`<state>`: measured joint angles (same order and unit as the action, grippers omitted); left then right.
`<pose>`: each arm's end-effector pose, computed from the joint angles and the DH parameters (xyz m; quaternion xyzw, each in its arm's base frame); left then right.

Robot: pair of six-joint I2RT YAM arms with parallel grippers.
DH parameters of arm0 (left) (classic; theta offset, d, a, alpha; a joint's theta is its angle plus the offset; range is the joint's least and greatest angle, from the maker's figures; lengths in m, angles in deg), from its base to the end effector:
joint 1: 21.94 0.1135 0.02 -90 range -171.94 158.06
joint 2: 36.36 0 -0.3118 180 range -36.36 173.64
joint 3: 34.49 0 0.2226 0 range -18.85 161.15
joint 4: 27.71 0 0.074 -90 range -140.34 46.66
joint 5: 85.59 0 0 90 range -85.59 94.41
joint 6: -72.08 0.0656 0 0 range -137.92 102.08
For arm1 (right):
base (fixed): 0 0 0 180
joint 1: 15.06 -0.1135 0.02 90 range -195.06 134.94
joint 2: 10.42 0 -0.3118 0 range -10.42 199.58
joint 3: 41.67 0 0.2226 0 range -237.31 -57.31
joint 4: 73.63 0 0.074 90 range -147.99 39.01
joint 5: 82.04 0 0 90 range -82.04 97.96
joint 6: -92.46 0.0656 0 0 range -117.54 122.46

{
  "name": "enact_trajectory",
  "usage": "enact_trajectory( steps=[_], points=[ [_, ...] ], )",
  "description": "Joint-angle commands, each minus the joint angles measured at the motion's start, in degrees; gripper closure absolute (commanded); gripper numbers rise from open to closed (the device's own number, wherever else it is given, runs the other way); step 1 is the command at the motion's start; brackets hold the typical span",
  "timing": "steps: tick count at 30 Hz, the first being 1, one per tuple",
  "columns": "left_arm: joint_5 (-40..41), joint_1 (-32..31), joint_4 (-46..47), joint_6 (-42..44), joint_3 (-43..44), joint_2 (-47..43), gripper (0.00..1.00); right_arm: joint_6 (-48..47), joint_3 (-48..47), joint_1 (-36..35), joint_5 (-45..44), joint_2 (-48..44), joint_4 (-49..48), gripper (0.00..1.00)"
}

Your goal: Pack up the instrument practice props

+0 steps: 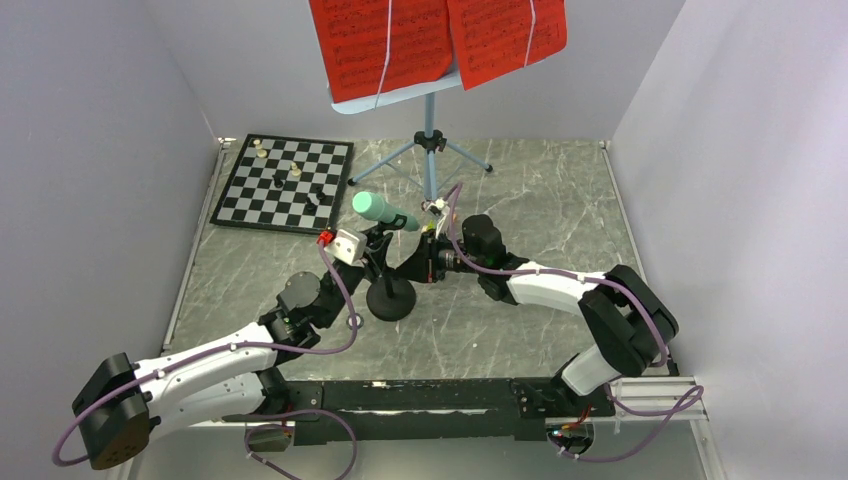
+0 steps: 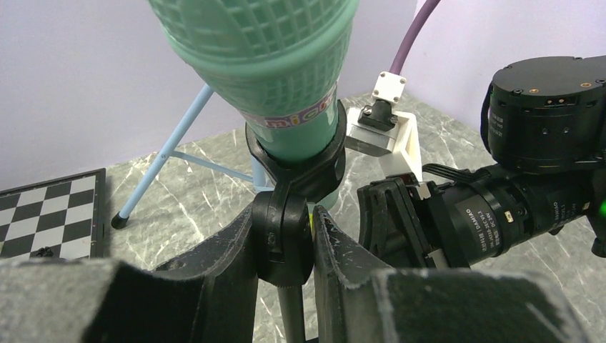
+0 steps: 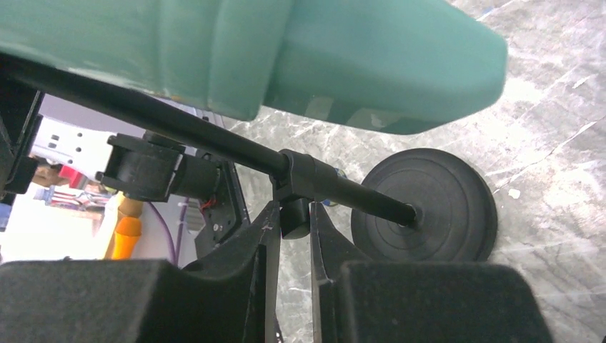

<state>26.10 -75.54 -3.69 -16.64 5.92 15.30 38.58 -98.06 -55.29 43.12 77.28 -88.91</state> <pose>0.1243 -0.1277 0.3445 0.1520 0.6117 -0.2329 0.7406 0.2202 0.2357 0.2741 -0.2089 0.7545 0.5441 0.3017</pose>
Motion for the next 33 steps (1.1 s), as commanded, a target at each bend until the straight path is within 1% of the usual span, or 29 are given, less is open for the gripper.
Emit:
enact_trajectory(
  steps=[1, 4, 10, 11, 14, 18, 21, 25, 28, 29, 31, 33],
  points=[
    [-1.25, -0.29, -3.84, -2.99, 0.54, 1.49, 1.0, -8.07, -0.27, -0.91, -3.08, -0.39, -0.75, 1.0],
    [-1.39, -0.27, -4.1, -3.31, 0.61, 1.82, 1.0, -13.62, 1.96, -2.85, -9.34, -3.72, 0.34, 1.0],
    [-1.08, -0.32, -5.02, -3.61, 0.95, 2.3, 1.0, -24.19, 2.91, -6.14, -24.24, -8.46, 5.23, 1.0],
    [-1.11, -0.3, -5.26, -3.64, 1.08, 2.48, 1.0, -26.57, 3.6, -7.02, -27.15, -9.42, 4.83, 1.0],
    [-1.1, -0.27, -5.92, -4.12, 1.08, 2.81, 1.0, -34.84, 5.65, -10.96, -39.67, -12.11, 3.3, 1.0],
    [-1.8, -0.28, -5.9, -4.97, 0.29, 3.17, 1.0, -47.04, 7.2, -16.64, -51.69, -13.17, 0.8, 1.0],
    [-2.13, -0.27, -6.27, -5.6, 0.21, 3.47, 1.0, -57.26, 8.44, -21.77, -61.41, -12.25, -2.8, 1.0],
    [-2.48, -0.27, -6.81, -6.26, 0.7, 4.42, 1.0, -65.76, 10.0, -27.89, -71.52, -8.66, -9.22, 1.0],
    [-2.45, -0.27, -7.34, -7.23, 0.83, 5.12, 1.0, -75.74, 10.56, -32.3, -77.6, -3.3, -17.49, 1.0],
    [-2.31, -0.27, -7.48, -7.65, 0.8, 5.38, 1.0, -79.51, 10.52, -33.5, -80.4, 0.15, -20.47, 1.0],
    [-2.49, -0.3, -7.49, -8.06, 0.66, 5.7, 1.0, -86.42, 10.89, -35.32, -83.08, 4.51, -27.64, 1.0],
    [-2.44, -0.3, -7.91, -8.54, 0.63, 5.84, 1.0, -90.59, 11.12, -36.46, -84.42, 6.9, -32.64, 1.0]
  ],
)
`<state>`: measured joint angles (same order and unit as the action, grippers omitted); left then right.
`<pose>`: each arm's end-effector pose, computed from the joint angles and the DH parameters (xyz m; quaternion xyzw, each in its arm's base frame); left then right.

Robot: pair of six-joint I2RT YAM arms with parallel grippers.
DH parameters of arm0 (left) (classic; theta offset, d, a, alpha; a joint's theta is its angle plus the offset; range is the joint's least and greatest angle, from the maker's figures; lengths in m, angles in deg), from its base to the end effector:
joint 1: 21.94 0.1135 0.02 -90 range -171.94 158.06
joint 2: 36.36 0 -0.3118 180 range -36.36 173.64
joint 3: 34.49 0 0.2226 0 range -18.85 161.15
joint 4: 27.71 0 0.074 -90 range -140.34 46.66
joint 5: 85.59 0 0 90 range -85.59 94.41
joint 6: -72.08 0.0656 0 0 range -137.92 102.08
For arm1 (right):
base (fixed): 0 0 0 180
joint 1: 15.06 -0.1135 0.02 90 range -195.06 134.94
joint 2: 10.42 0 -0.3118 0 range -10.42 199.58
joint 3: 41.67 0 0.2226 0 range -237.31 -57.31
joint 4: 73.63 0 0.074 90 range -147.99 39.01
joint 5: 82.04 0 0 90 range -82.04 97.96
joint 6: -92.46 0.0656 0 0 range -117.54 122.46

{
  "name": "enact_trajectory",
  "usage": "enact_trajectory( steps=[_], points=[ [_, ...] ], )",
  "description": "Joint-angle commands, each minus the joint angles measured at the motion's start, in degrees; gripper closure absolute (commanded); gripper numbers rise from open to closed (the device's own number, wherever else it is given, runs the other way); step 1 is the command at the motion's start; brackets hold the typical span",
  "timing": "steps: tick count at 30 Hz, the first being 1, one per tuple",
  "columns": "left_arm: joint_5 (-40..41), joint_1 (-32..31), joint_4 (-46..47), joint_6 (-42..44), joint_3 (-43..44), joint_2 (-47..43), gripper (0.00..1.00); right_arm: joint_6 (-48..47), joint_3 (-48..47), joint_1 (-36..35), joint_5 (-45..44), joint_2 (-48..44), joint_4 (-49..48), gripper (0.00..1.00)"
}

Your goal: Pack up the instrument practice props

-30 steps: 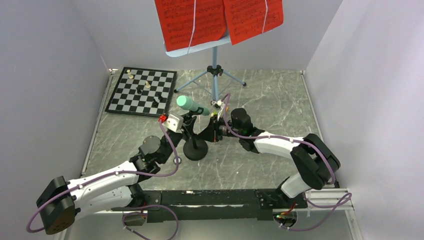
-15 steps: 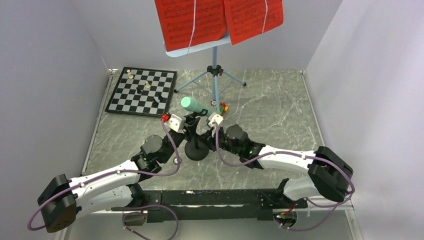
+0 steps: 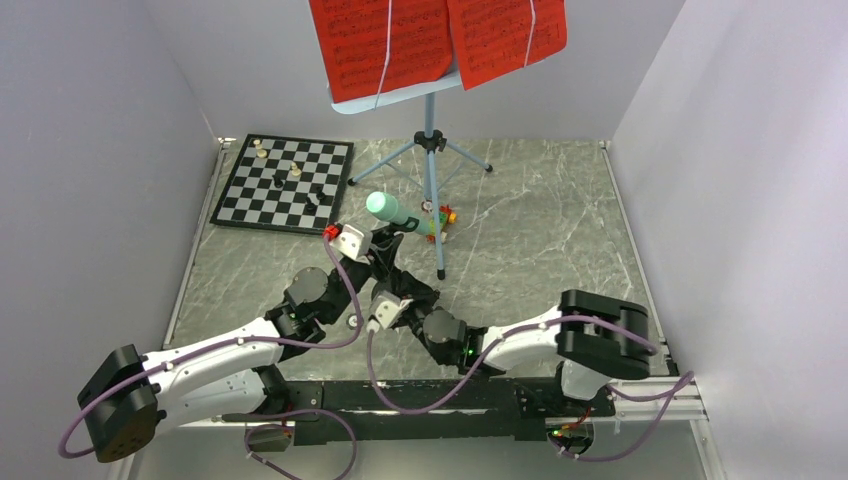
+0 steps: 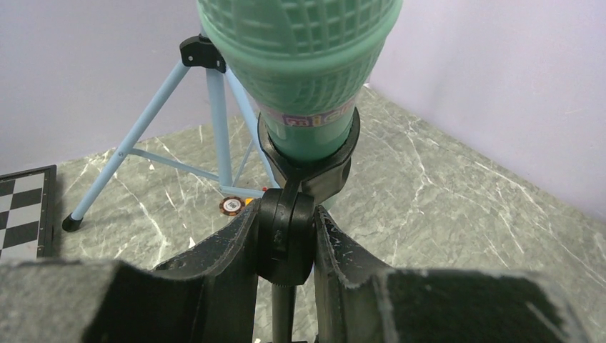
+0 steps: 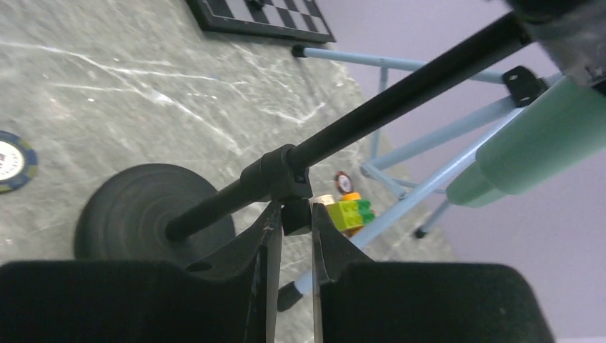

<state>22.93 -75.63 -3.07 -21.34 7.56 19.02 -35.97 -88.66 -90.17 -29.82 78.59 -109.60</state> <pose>0.1311 -0.1432 0.3455 0.1531 0.6193 -0.2752 0.7192 0.1172 0.2846 0.2630 -0.4697 0.5666 -0.0294 0.6764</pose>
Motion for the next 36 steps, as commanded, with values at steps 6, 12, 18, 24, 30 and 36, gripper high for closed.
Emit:
enact_trajectory(
  steps=[6, 12, 18, 24, 30, 36],
  points=[
    [1.15, -0.2, -8.85, -4.22, -1.54, 2.19, 1.0, -20.44, 1.91, -3.01, -12.42, 6.71, -14.73, 1.0],
    [1.0, -0.19, -8.56, -4.14, -1.28, 2.87, 1.0, -17.47, 2.04, -3.33, -10.83, 5.12, -9.63, 1.0],
    [1.49, -0.19, -8.05, -4.13, -1.45, 2.83, 1.0, -6.75, -0.77, -3.2, -10.15, 0.6, 1.92, 0.65],
    [1.95, -0.19, -8.1, -3.93, -1.27, 2.55, 1.0, 10.84, -4.99, -2.76, -5.55, -7.57, 20.47, 0.25],
    [1.92, -0.19, -7.86, -3.64, -1.18, 2.29, 1.0, 22.58, -5.87, -2.3, -1.65, -18.32, 32.43, 0.22],
    [2.14, -0.2, -7.32, -3.53, -0.99, 1.93, 1.0, 48.82, -3.75, 12.96, 20.86, -32.47, 40.58, 0.18]
  ],
)
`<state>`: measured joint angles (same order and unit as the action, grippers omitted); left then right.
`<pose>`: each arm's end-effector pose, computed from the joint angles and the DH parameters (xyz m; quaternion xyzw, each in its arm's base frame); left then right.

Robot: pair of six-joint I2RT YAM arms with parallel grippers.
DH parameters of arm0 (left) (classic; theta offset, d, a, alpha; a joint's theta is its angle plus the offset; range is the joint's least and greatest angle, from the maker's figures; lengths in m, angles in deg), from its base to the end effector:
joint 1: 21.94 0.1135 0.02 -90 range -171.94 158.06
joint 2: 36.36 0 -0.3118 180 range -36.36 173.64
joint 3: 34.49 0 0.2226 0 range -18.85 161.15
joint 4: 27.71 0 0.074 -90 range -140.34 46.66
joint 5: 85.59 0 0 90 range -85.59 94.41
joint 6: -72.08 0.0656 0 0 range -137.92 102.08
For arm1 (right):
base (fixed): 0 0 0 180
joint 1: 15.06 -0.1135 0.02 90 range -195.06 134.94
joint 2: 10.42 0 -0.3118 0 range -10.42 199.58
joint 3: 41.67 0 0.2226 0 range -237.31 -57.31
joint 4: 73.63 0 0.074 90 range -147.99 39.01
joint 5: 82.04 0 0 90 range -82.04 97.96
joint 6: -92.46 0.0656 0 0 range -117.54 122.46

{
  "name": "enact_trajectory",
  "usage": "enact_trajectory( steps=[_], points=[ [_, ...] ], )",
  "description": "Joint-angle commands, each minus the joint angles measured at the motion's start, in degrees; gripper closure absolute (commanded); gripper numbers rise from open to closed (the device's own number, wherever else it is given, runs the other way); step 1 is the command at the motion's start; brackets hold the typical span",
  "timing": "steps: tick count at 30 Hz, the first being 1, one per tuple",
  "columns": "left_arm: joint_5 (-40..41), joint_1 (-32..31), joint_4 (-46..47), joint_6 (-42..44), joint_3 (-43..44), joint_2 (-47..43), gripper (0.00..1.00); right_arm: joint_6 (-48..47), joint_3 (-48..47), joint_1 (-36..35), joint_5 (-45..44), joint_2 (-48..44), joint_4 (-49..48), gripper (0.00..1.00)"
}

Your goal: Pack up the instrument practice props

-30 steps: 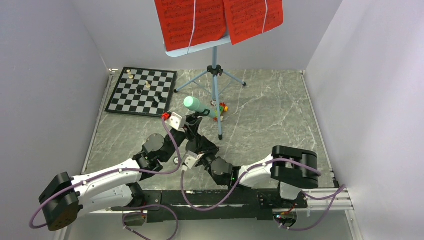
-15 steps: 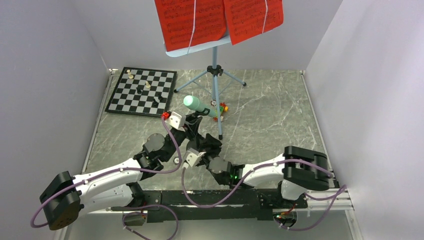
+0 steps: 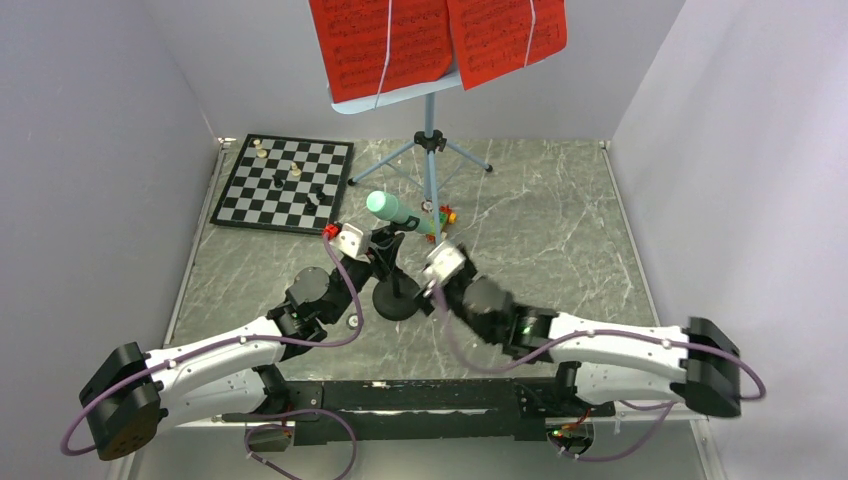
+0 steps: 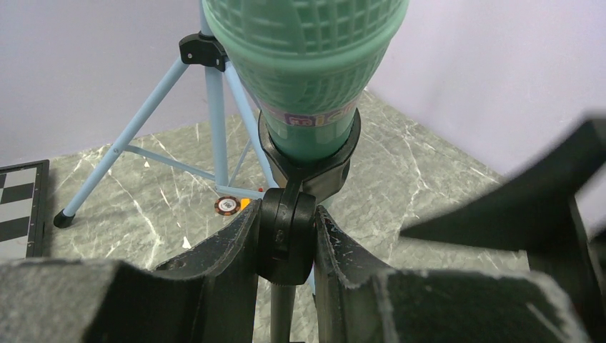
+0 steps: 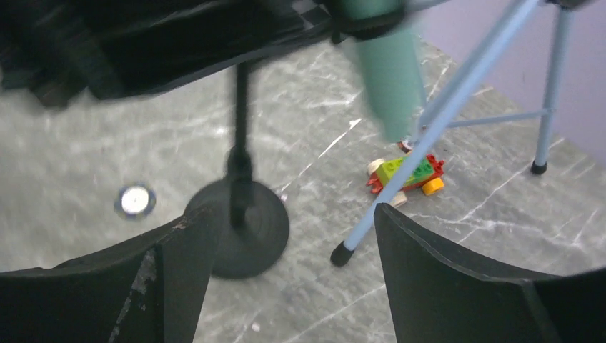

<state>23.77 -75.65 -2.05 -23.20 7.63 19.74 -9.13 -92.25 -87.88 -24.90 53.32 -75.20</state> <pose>0.1330 -0.1444 0.3460 0.1364 0.6212 -0.2839 0.7176 0.1005 0.2047 0.3165 -0.3669 0.6707 0.1201 0.6334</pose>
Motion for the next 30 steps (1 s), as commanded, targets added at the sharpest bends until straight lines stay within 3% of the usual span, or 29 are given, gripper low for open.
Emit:
enact_trajectory(
  steps=[1, 5, 12, 17, 24, 30],
  points=[
    [1.32, -0.16, -8.16, -2.0, -1.13, 1.13, 1.0, 26.29, 0.4, 16.21, 20.73, -8.17, 6.25, 0.18],
    [0.76, -0.24, -7.9, -2.65, -1.04, 1.21, 1.0, 39.2, 0.81, 26.84, 34.4, -7.15, 5.35, 0.19],
    [0.81, -0.33, -6.46, -2.33, -1.42, 0.59, 1.0, 58.71, 1.56, 34.99, 55.75, 3.1, -6.83, 0.19],
    [2.71, -0.9, -3.55, -0.98, -2.31, -0.72, 1.0, 69.39, 2.71, 37.61, 62.65, 9.93, -16.6, 0.19],
    [4.4, -1.49, 1.02, 0.86, -4.66, -2.2, 1.0, 87.91, 5.8, 38.89, 70.49, 23.26, -42.04, 0.24],
    [5.27, -2.0, 1.78, 1.93, -5.23, -2.22, 1.0, 94.86, 6.25, 38.76, 72.15, 30.53, -51.89, 0.29]
  ],
)
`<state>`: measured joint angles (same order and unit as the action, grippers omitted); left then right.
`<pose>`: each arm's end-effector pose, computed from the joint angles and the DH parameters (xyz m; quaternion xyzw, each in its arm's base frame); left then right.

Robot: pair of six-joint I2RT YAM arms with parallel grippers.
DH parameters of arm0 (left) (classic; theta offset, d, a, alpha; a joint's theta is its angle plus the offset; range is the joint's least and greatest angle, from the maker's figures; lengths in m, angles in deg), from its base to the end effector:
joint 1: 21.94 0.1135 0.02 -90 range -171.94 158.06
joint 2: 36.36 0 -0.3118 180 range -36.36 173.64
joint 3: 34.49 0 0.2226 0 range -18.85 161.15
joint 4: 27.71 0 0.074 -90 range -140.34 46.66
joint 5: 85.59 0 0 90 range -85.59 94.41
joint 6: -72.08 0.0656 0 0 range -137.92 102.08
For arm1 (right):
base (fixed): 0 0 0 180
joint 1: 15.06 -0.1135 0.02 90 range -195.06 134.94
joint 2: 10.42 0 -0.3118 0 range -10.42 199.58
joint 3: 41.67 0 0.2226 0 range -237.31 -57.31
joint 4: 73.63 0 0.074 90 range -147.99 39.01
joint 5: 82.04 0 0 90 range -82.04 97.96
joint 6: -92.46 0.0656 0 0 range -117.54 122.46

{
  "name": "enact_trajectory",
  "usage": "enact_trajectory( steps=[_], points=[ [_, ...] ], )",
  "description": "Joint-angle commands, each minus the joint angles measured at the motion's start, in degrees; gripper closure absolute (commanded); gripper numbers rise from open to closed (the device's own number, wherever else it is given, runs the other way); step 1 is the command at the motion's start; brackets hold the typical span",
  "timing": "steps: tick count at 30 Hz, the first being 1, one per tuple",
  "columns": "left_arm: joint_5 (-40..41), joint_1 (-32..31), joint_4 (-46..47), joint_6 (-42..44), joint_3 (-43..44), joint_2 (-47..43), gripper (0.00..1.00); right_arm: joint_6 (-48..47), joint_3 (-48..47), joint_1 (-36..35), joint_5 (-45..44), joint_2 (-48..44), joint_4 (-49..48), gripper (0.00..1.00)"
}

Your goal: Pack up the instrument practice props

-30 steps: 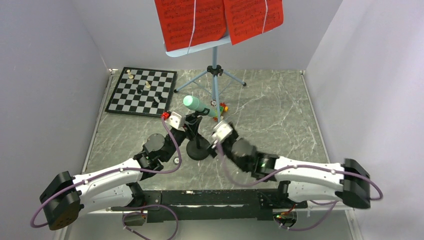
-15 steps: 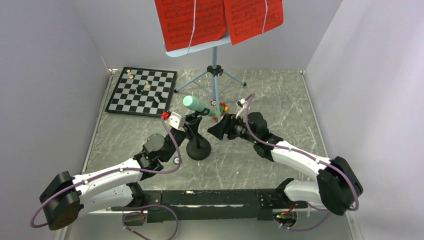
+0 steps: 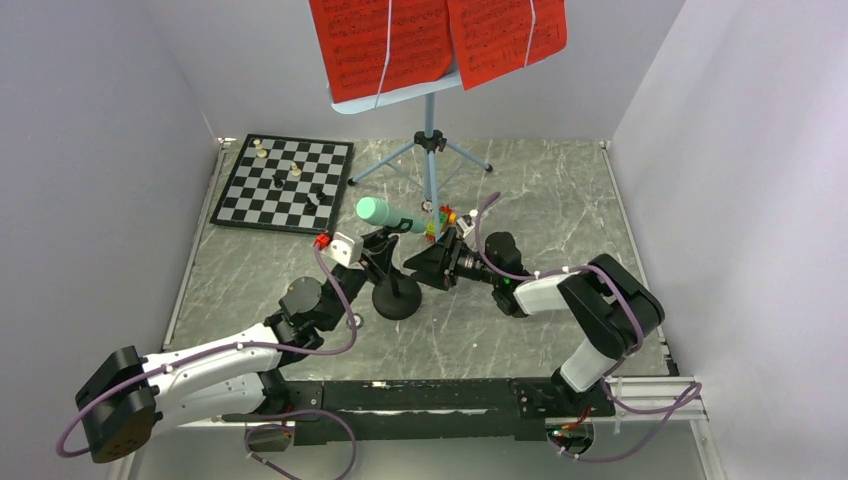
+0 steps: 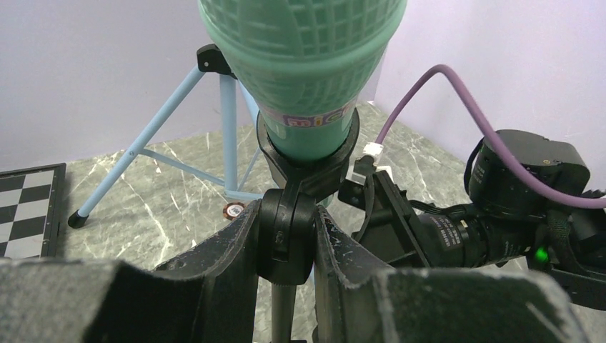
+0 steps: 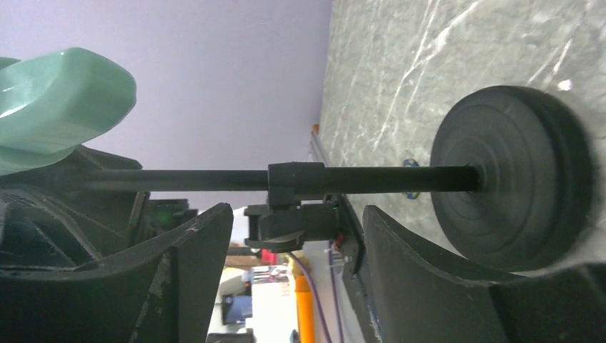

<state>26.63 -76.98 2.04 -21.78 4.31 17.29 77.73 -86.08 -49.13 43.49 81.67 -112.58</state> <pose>0.1238 -0.1338 0.3422 0.1205 0.6054 -0.2802 0.7352 0.2331 0.2036 0.2412 0.0683 0.7464 0.6399 0.1697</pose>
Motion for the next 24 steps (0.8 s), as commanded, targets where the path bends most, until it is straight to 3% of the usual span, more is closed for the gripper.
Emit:
enact_trajectory(
  steps=[1, 20, 24],
  points=[
    [2.46, -0.67, -2.21, 0.75, -1.82, 0.27, 1.0, 8.6, -0.09, -0.08, 4.02, 2.89, -15.44, 0.3],
    [3.43, -1.29, -2.17, 1.85, -1.85, 0.84, 1.0, 10.1, -4.2, -2.1, 6.69, 7.85, -16.91, 0.53],
    [3.96, -1.46, -2.23, 2.03, -1.83, 0.76, 1.0, 9.39, -5.4, -2.4, 8.03, 7.57, -15.65, 0.54]
  ],
)
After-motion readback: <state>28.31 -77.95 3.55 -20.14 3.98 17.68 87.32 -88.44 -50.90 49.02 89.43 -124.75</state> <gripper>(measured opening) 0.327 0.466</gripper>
